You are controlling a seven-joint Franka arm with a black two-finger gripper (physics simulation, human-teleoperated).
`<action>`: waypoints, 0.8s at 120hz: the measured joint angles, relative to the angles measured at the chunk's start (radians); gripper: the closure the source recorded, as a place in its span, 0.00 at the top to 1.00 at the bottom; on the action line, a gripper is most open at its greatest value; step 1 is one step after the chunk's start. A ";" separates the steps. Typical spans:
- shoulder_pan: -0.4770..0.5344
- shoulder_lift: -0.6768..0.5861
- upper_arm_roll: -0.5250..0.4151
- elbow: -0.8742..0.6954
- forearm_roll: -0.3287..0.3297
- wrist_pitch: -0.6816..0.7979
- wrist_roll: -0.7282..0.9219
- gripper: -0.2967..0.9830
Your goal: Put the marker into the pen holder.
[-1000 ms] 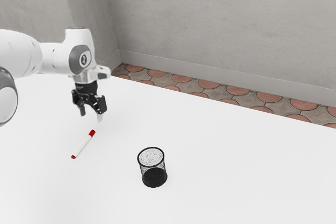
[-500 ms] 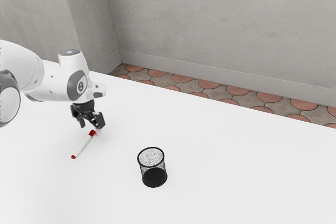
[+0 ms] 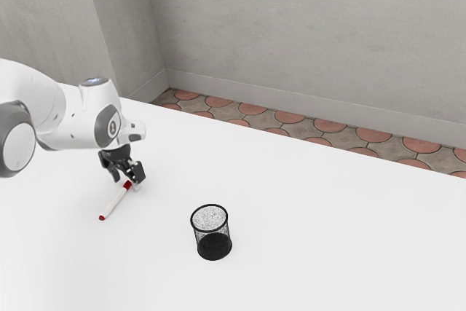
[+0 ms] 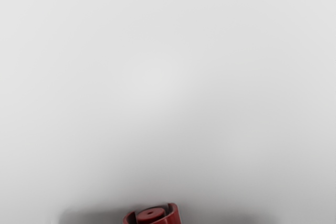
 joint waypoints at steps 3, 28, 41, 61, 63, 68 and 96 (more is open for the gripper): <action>0.000 0.000 0.000 -0.001 -0.003 0.001 0.002 0.68; 0.000 -0.015 0.001 -0.027 -0.012 0.007 0.014 0.65; 0.000 -0.021 0.002 -0.030 -0.013 0.008 0.019 0.60; 0.000 -0.024 0.002 -0.031 -0.013 0.008 0.024 0.47; 0.000 -0.024 0.002 -0.031 -0.013 0.008 0.025 0.45; 0.000 -0.026 0.002 -0.032 -0.013 0.008 0.026 0.42; 0.000 -0.029 0.002 -0.037 -0.013 0.008 0.030 0.28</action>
